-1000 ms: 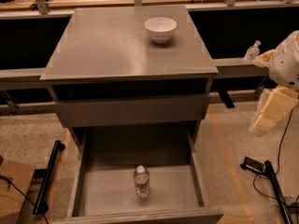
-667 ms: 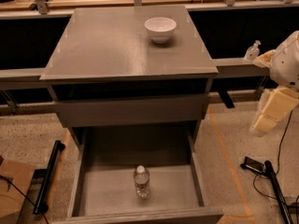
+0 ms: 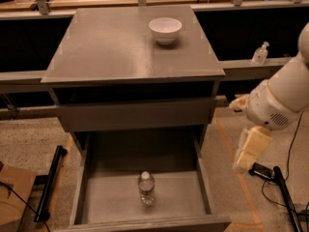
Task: Pick water bottle from middle drawer and place on counter
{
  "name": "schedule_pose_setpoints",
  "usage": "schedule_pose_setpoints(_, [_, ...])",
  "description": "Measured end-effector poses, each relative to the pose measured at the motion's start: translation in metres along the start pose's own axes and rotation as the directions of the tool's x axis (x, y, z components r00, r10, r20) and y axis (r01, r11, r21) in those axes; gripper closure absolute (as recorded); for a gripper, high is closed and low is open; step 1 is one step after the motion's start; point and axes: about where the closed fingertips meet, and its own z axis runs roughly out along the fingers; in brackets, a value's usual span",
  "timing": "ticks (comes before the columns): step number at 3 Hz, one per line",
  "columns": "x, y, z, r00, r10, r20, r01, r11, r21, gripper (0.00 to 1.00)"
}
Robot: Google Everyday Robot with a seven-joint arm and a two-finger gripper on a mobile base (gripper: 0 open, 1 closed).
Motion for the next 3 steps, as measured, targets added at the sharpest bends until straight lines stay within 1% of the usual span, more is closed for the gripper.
schedule_pose_setpoints(1, [-0.008, 0.023, 0.096, 0.989, 0.032, 0.146, -0.011, 0.9895, -0.144, 0.0])
schedule_pose_setpoints(2, [-0.036, 0.02, 0.155, 0.96, 0.065, 0.274, -0.019, 0.9855, -0.168, 0.0])
schedule_pose_setpoints(3, [-0.039, 0.014, 0.159, 0.956, 0.069, 0.285, -0.026, 0.9881, -0.151, 0.0])
